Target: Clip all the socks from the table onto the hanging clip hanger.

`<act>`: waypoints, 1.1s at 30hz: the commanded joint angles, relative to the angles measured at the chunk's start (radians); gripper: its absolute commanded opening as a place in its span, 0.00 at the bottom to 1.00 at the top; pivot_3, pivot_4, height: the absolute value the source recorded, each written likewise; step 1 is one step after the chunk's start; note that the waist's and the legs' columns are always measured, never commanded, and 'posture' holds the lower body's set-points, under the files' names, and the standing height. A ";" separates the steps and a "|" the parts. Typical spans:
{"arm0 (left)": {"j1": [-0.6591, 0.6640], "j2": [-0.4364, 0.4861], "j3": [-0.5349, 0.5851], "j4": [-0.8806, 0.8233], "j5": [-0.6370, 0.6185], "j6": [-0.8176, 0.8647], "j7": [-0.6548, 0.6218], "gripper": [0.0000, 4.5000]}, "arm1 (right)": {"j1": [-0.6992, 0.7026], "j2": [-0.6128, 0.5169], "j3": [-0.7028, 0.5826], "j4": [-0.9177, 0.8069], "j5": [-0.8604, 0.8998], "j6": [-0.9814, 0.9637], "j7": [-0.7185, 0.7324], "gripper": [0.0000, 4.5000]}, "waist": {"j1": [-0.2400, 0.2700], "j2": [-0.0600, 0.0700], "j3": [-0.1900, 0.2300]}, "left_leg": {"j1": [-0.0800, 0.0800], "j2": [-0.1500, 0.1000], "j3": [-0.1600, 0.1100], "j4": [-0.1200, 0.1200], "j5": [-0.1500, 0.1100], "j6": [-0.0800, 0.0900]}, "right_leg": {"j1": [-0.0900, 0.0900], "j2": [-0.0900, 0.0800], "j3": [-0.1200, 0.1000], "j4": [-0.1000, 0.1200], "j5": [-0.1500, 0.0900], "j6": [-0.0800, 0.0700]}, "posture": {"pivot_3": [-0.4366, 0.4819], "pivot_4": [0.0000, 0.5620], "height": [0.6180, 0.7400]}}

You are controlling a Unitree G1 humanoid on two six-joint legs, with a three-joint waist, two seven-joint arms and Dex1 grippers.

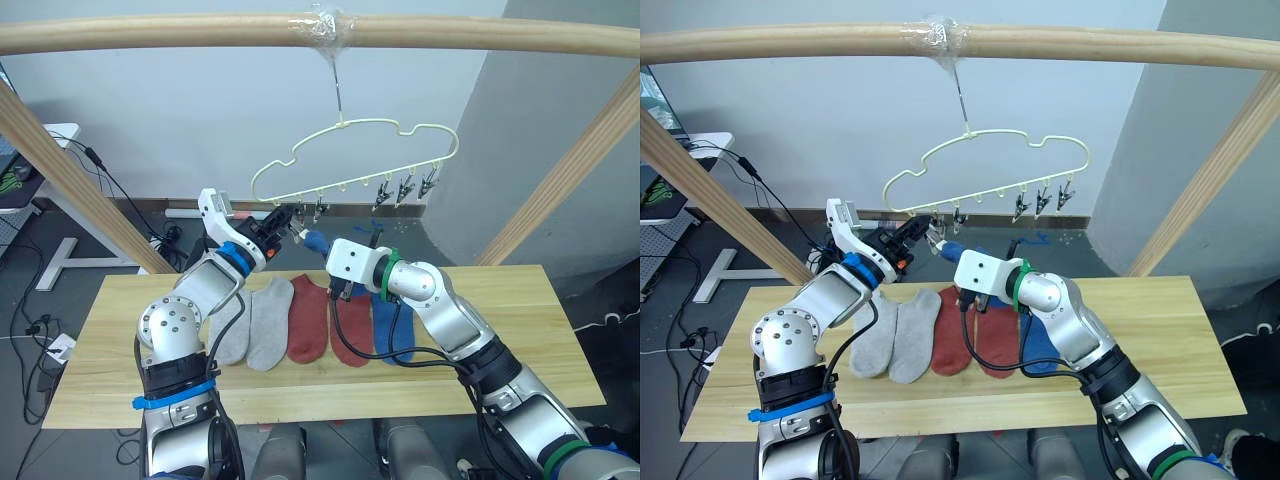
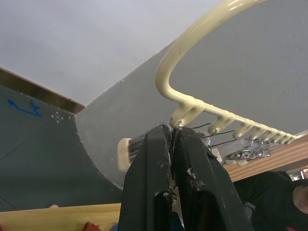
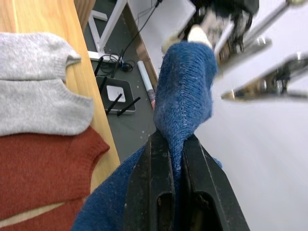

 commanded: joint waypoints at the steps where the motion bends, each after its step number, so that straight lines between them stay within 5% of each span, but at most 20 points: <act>1: 0.008 0.009 -0.003 0.001 -0.004 -0.005 0.000 0.00 | -0.018 0.009 0.003 -0.038 -0.011 -0.013 0.001 0.01 | 0.000 0.000 0.000 | 0.000 0.000 0.000 0.000 0.000 0.000 | 0.000 0.000 0.000 0.000 0.000 0.000 | 0.57 0.38 1.00; 33: 0.018 0.002 -0.027 -0.012 -0.012 -0.025 -0.009 0.00 | -0.044 0.035 -0.013 -0.023 -0.033 -0.005 -0.028 0.01 | 0.001 0.000 0.000 | -0.002 0.000 0.000 0.000 0.000 0.000 | -0.002 0.000 0.000 0.000 0.000 -0.001 | 0.58 0.39 1.00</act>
